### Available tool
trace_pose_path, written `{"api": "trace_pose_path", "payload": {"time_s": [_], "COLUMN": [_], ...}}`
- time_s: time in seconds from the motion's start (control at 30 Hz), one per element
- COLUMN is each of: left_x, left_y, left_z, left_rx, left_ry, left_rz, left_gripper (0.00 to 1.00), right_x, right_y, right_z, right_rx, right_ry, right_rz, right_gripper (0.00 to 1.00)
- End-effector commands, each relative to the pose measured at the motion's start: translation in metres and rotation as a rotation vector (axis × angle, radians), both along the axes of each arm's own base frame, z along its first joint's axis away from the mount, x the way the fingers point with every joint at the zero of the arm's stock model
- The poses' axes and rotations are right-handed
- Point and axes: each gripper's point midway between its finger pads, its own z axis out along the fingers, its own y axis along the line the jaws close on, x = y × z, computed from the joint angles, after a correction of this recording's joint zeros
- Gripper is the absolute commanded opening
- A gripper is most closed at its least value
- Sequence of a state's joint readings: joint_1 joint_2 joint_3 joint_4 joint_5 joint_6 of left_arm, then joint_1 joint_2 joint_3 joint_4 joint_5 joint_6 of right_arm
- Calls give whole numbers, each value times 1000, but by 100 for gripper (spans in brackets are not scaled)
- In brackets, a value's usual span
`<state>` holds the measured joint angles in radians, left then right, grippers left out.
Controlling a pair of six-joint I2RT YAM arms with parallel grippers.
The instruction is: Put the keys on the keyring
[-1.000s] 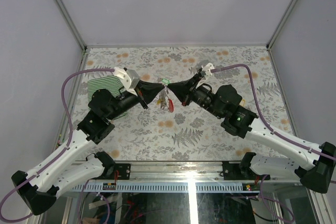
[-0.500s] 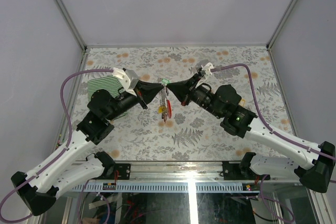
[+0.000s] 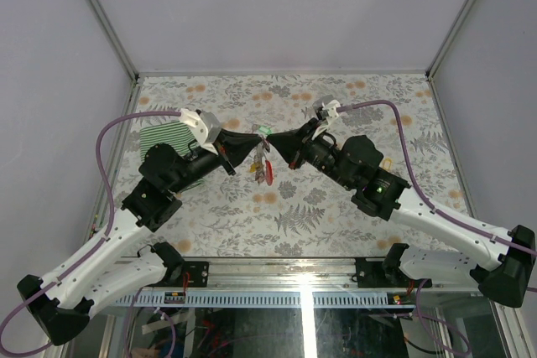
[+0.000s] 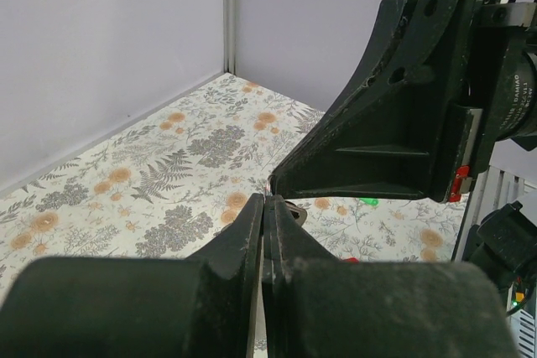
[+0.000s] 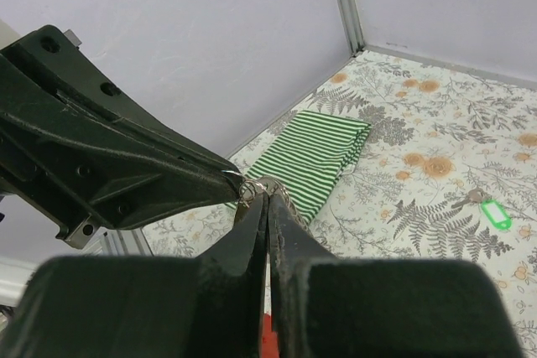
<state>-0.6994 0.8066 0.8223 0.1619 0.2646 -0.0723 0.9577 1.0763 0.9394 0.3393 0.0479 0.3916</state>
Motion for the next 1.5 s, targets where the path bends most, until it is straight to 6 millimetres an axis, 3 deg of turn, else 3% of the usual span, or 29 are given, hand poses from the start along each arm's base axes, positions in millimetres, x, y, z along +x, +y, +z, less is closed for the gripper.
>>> {"api": "trace_pose_path", "payload": {"time_s": [0.0,0.6,0.8,0.97,1.23,1.47], "left_x": [-6,-8,-16,-24,-41,-67], "left_y": [6,7,5,5,7,5], "left_z": [33,31,32,34,39,48], "left_rx": [-66,-52,-60,-64,-78,-151], "left_ry": [-106,-120,-131,-141,-146,-130], "left_rz": [5,6,-36,-64,-119,-234], "left_gripper": [0,0,0,0,0,0], "right_x": [5,9,-10,-32,-61,-93], "right_y": [-2,-2,11,12,-21,-34], "right_z": [13,-3,10,18,46,57], "right_rx": [33,-20,8,-15,-8,-32], "right_ry": [14,86,27,-42,-219,-425], "right_rz": [-46,-66,66,180,213,322], "right_gripper": [0,0,0,13,35,38]}}
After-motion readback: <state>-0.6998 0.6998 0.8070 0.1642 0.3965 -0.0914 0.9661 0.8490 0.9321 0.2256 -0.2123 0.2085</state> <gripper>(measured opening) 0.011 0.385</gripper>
